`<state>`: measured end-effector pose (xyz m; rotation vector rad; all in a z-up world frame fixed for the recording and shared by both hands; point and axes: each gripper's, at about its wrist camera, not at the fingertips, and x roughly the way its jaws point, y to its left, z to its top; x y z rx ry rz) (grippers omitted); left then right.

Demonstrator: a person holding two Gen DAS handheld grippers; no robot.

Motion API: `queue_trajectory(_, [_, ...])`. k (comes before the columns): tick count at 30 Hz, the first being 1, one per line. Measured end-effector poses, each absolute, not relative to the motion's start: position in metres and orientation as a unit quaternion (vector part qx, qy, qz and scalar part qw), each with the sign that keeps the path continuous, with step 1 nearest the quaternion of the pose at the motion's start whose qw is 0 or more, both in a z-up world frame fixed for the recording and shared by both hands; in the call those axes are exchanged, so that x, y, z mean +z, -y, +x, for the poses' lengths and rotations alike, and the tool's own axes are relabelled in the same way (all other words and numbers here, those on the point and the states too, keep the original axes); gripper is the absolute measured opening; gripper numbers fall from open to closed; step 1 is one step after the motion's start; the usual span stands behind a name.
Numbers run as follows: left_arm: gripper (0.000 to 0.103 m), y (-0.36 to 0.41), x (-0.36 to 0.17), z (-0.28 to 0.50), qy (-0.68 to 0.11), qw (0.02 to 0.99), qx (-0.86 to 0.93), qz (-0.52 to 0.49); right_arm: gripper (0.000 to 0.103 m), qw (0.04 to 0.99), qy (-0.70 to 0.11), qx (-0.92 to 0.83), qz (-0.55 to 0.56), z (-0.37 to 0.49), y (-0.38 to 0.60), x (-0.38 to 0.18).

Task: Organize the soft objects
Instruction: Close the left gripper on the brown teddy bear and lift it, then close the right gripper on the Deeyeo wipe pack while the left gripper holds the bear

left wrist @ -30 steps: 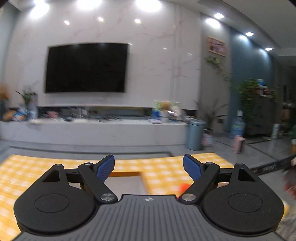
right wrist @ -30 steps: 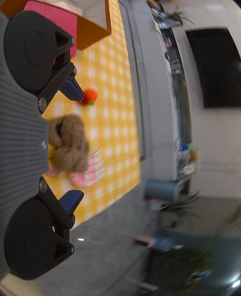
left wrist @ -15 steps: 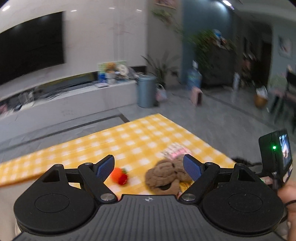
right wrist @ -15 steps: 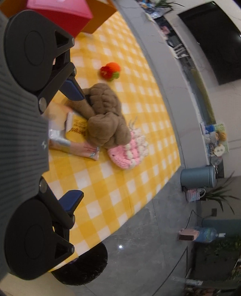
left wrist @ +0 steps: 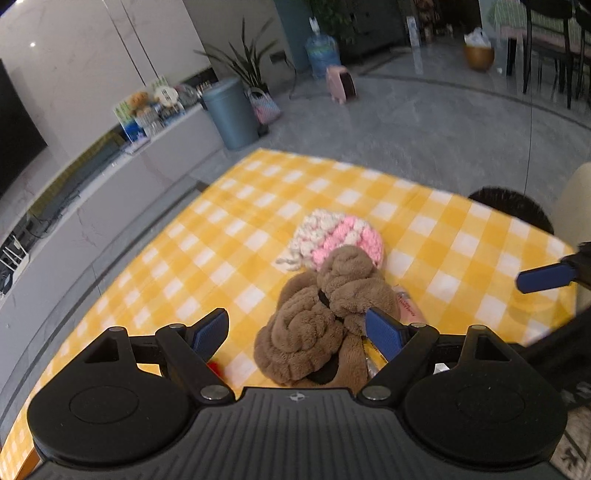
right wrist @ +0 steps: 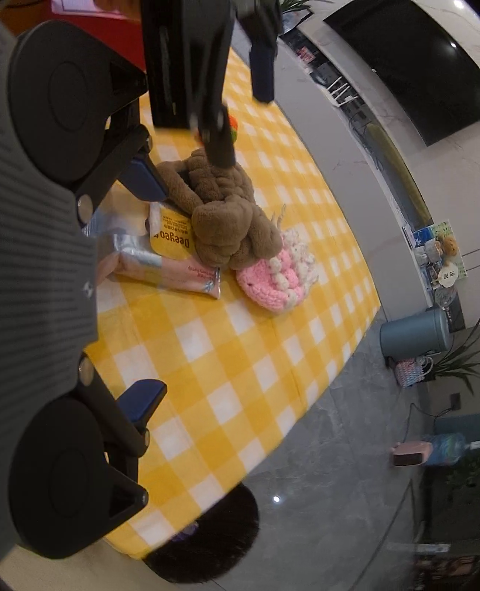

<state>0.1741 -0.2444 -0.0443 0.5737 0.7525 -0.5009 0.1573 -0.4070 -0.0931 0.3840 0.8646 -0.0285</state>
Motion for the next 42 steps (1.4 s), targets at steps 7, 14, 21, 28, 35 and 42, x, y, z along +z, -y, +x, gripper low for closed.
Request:
queue_trajectory(7, [0.098,0.258,-0.075,0.203,-0.39,0.848,-0.248,0.261,0.101,0.885,-0.43,-0.047,0.171,0.16,0.41,-0.098])
queue_trajectory(14, [0.103,0.267,-0.089,0.225,-0.421,0.832,-0.283,0.225,0.101,0.883,-0.431,-0.033,0.184,0.162,0.413,-0.102])
queue_trajectory(21, [0.103,0.268,-0.099,0.237,-0.422,0.808,-0.342,0.226,0.101,0.881,-0.428,-0.031,0.198,0.16,0.416,-0.102])
queue_trajectory(28, [0.101,0.264,-0.104,0.251,-0.465,0.794,-0.346,0.185,0.101,0.88,-0.428,-0.032,0.201,0.16,0.417,-0.102])
queue_trajectory(35, [0.082,0.269,-0.097,0.237,-0.444,0.79,-0.353,0.234,0.101,0.884,-0.423,-0.029,0.198,0.159,0.416,-0.101])
queue_trajectory(42, [0.077,0.268,-0.085,0.22,-0.436,0.797,-0.318,0.272,0.101,0.884,-0.424,-0.02,0.194,0.163,0.415,-0.103])
